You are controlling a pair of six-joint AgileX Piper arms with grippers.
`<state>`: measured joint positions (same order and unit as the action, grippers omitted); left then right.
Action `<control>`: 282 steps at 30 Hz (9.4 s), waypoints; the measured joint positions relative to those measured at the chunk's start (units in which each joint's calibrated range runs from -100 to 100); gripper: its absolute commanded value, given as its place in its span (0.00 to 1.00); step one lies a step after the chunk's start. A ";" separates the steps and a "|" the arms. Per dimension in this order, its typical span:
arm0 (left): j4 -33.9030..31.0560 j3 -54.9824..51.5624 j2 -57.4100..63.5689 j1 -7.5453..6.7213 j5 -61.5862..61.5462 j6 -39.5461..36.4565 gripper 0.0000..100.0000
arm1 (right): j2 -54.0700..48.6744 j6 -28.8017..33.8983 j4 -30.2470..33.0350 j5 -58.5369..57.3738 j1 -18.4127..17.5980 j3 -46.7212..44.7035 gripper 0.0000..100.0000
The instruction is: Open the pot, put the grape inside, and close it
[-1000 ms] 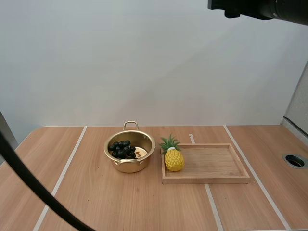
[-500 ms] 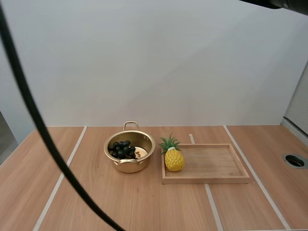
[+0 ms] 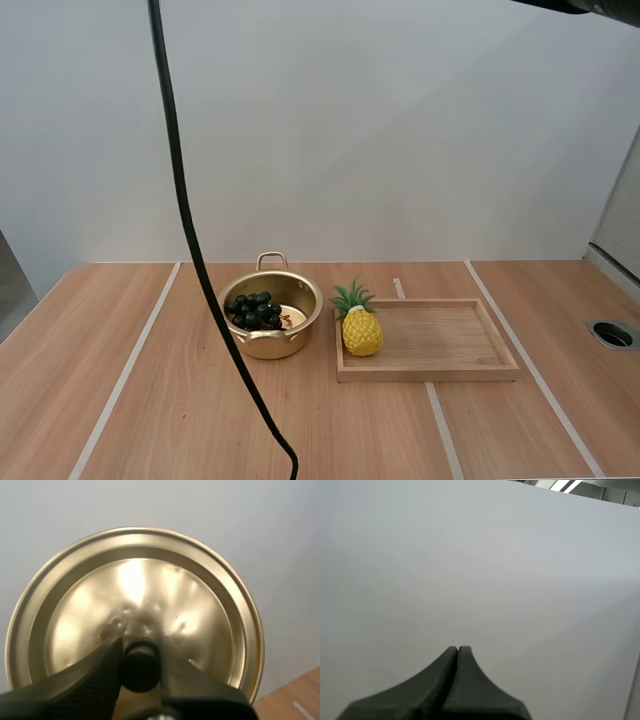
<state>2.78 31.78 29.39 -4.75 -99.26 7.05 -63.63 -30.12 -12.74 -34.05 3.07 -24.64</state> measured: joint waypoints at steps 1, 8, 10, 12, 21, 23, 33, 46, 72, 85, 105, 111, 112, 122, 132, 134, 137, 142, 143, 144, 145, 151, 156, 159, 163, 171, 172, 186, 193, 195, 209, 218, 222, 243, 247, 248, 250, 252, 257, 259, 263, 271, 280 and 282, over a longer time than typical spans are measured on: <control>0.00 -1.65 0.00 0.00 0.00 0.07 0.00 | 0.00 0.00 0.04 0.00 0.00 0.00 0.00; 3.39 -15.15 -0.28 1.75 -0.19 0.19 0.00 | 0.00 0.00 0.24 0.00 0.00 0.00 0.00; 6.20 -18.34 -0.31 2.94 -0.37 0.32 0.00 | 0.00 0.00 0.24 0.00 0.00 0.00 0.00; 8.64 -21.17 -0.31 4.20 -0.56 0.77 0.00 | 0.00 0.00 0.24 0.00 0.00 0.00 0.00; 13.04 -34.49 -0.46 5.79 -0.40 2.63 0.00 | 0.00 0.00 0.24 0.00 0.00 0.00 0.00; 13.71 -37.24 -0.92 5.79 0.04 2.62 0.00 | 0.00 0.00 0.24 0.00 0.00 0.00 0.00; 15.48 -47.43 -5.74 5.79 1.56 2.62 0.00 | 0.00 0.00 0.24 0.00 0.00 0.00 0.00; 14.69 -48.15 -17.15 5.79 1.52 2.21 0.00 | 0.00 0.00 0.24 0.00 0.00 0.00 0.00; 6.58 -48.31 -28.05 1.83 -0.07 0.04 0.00 | 0.00 0.00 0.24 0.00 0.00 0.00 0.00; 7.96 -48.31 -34.46 0.25 3.99 2.08 0.00 | 0.00 0.00 0.24 0.00 0.00 0.00 0.00; 4.65 -45.88 -38.69 -0.90 7.38 2.21 0.00 | 0.00 0.00 0.69 -1.99 0.00 0.00 0.00; 4.65 -45.88 -39.10 -0.90 8.73 2.21 0.00 | 0.00 0.00 0.73 -1.99 0.00 0.00 0.00; 4.65 -45.88 -39.10 -0.90 9.37 2.21 0.00 | 0.00 0.00 0.73 -1.99 0.00 0.00 0.00; 4.65 -45.88 -39.10 -0.90 10.22 2.21 0.00 | 0.00 0.00 0.83 -1.99 0.00 0.00 0.00; 4.65 -45.88 -39.10 -0.90 7.25 2.21 0.00 | 0.00 0.00 0.83 -1.99 0.00 0.00 0.00; 4.75 -45.88 -39.10 -0.90 6.30 2.21 0.00 | 0.00 0.00 0.83 -1.99 0.00 0.00 0.00; 4.75 -45.88 -39.10 -0.90 6.13 2.29 0.00 | 0.00 0.00 0.83 -1.99 0.00 0.00 0.00; 4.86 -46.02 -39.10 -0.90 7.11 2.58 0.00 | 0.00 0.00 0.83 -1.99 0.00 0.00 0.00; 4.86 -46.43 -39.10 -0.90 7.98 2.58 0.00 | 0.00 0.00 0.83 -1.99 0.00 0.00 0.00; 4.86 -46.92 -39.10 -0.90 9.15 2.58 0.00 | 0.00 0.00 0.83 -1.99 0.00 0.00 0.00; 4.86 -47.29 -39.10 -0.90 9.97 2.58 0.00 | 0.00 0.00 0.83 -1.99 0.00 0.00 0.00; 5.09 -47.92 -39.10 -0.90 10.55 3.23 0.00 | 0.00 0.00 0.83 -1.99 0.00 0.00 0.00; 5.09 -47.92 -39.10 -0.90 10.55 3.46 0.04 | 0.00 0.00 0.83 -1.99 0.00 0.00 0.00; 5.09 -47.92 -39.10 -0.90 10.55 3.46 0.38 | 0.00 0.00 0.83 -1.99 0.00 0.00 0.00; 5.31 -47.92 -39.10 -0.90 10.64 3.57 1.00 | 0.00 0.00 0.83 -1.99 0.00 0.00 0.00; 5.96 -48.17 -36.98 -0.90 11.22 3.57 1.00 | 0.00 0.00 0.83 -1.99 0.00 0.00 0.00; 6.04 -48.17 -36.59 -0.90 11.22 3.57 1.00 | 0.00 0.00 0.83 -1.99 0.00 0.00 0.00; 5.81 -32.80 -21.08 -0.90 4.57 2.23 1.00 | 0.00 0.00 0.83 -2.16 0.00 0.00 0.00; 5.07 -22.94 -9.10 -0.90 4.05 1.53 1.00 | 0.00 0.00 0.83 -2.16 0.00 0.00 0.00; 4.73 -20.14 -5.88 -0.90 4.05 1.23 1.00 | 0.00 0.00 0.83 -2.16 0.00 0.00 0.00; -1.99 -11.38 11.83 -0.90 8.71 -4.10 0.26 | 0.00 0.00 0.83 -2.16 0.00 0.00 0.00; -4.87 -11.26 17.13 -0.90 10.62 -6.70 0.00 | 0.00 0.00 0.83 -2.16 0.00 0.00 0.00; -4.99 -11.24 19.97 -0.83 10.83 -9.44 0.00 | 0.00 0.00 0.83 -2.16 0.00 0.00 0.00; -4.78 -40.65 47.39 2.09 37.20 -20.10 0.00 | -17.38 6.53 -0.09 -5.31 0.00 0.00 0.00; -4.78 -48.92 52.70 2.09 39.20 -20.36 0.00 | -20.86 9.72 0.47 -5.05 0.00 -1.67 0.00; -4.78 -51.42 54.33 2.09 40.85 -20.44 0.00 | -22.02 10.04 0.58 -5.01 0.00 -2.87 0.00; -4.78 -55.44 57.40 2.09 43.85 -20.47 0.00 | -25.24 10.45 0.68 -4.25 0.00 -6.46 0.00; -4.78 -57.31 58.84 2.09 46.16 -20.47 0.00 | -27.75 10.58 0.81 -3.65 0.00 -9.59 0.00; -4.78 -65.25 61.87 2.35 50.79 -20.47 0.00 | -32.92 10.76 0.81 -0.62 0.00 -16.34 0.00; -4.78 -68.17 62.23 2.81 52.36 -20.55 0.00 | -35.22 10.76 0.81 0.42 0.00 -19.83 0.00; -4.78 -77.66 64.13 4.26 58.23 -22.69 0.00 | -36.14 10.76 1.09 3.89 -0.58 -26.22 0.00; -4.78 -91.40 69.07 4.86 66.46 -23.11 0.00 | -36.03 10.95 7.52 11.84 -2.84 -40.34 0.00; -5.12 -105.88 70.34 4.86 69.39 -20.89 0.00 | -36.03 10.95 9.39 13.17 -2.99 -51.92 0.00; -5.12 -110.17 70.34 4.86 72.95 -20.89 0.00 | -36.03 10.95 10.11 13.17 -2.99 -54.40 0.00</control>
<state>-2.34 -78.39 99.73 0.11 -26.30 -13.83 -99.66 -19.17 -2.62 -20.88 0.08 -79.04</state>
